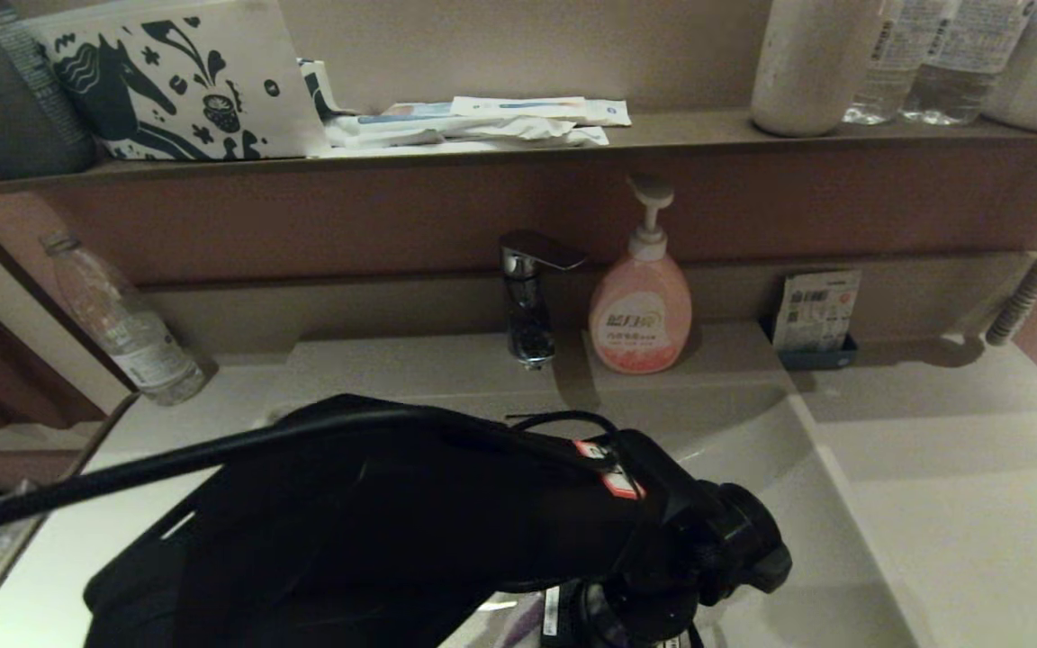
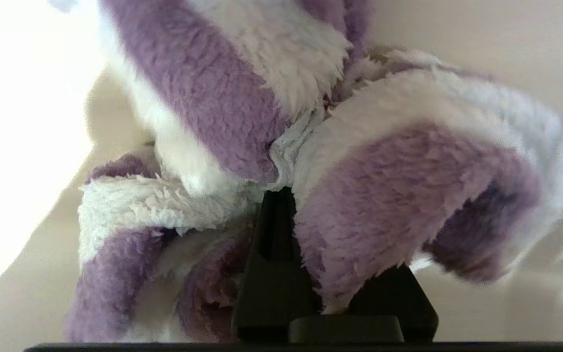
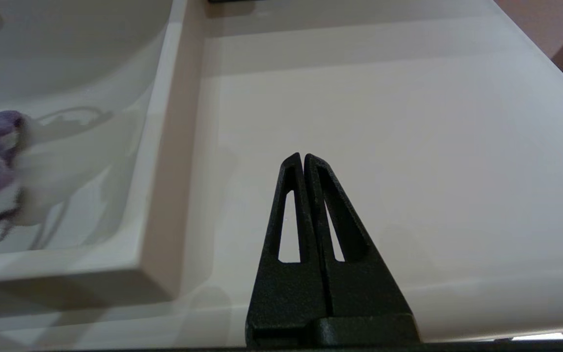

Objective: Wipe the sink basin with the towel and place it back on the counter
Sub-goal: Wipe the sink

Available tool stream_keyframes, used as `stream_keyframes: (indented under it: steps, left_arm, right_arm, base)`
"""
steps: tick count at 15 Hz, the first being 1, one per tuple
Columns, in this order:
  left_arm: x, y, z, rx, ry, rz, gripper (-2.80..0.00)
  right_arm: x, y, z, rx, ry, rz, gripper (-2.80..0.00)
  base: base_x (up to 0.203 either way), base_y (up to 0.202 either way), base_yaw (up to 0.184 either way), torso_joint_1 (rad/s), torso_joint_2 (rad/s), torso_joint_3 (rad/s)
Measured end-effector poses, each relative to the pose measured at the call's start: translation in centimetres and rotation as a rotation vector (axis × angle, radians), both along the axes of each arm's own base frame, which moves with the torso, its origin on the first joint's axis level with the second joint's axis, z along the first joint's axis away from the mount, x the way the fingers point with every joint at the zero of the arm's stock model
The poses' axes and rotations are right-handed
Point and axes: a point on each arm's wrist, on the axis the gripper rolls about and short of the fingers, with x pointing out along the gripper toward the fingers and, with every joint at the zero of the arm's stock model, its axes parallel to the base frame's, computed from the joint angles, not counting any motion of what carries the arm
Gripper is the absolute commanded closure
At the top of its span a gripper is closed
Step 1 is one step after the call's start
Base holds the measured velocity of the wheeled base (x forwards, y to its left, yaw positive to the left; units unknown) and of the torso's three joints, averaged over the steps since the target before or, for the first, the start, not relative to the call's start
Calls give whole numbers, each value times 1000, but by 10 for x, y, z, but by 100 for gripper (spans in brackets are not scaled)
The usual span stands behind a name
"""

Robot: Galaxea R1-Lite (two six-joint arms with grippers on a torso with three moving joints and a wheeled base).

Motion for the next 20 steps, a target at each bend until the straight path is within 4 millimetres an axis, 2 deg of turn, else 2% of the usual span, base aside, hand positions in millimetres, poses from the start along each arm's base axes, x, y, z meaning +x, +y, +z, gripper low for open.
stream_keyframes:
  steps: [3,7,13,17,20]
  left_arm:
    - [3,29,-2,-1,-8,34,0]
    - [7,80,-2,-2,-15,83,0]
    - [10,158,11,9,-49,46,0]
    - [28,200,4,-6,-147,-13,0]
    - [50,218,0,-28,-272,-36,0]
  right_arm:
    - [0,0,0,0,0,0,0]
    - [0,0,0,0,0,0,0]
    - [0,0,0,0,0,0,0]
    - [0,0,0,0,0,0,0]
    - [0,0,0,0,0,0,0]
  base:
    - [0,0,0,0,0,0]
    - [0,0,0,0,0,0]
    - [0,0,0,0,0,0]
    - [0,0,0,0,0,0]
    - [0,0,0,0,0,0]
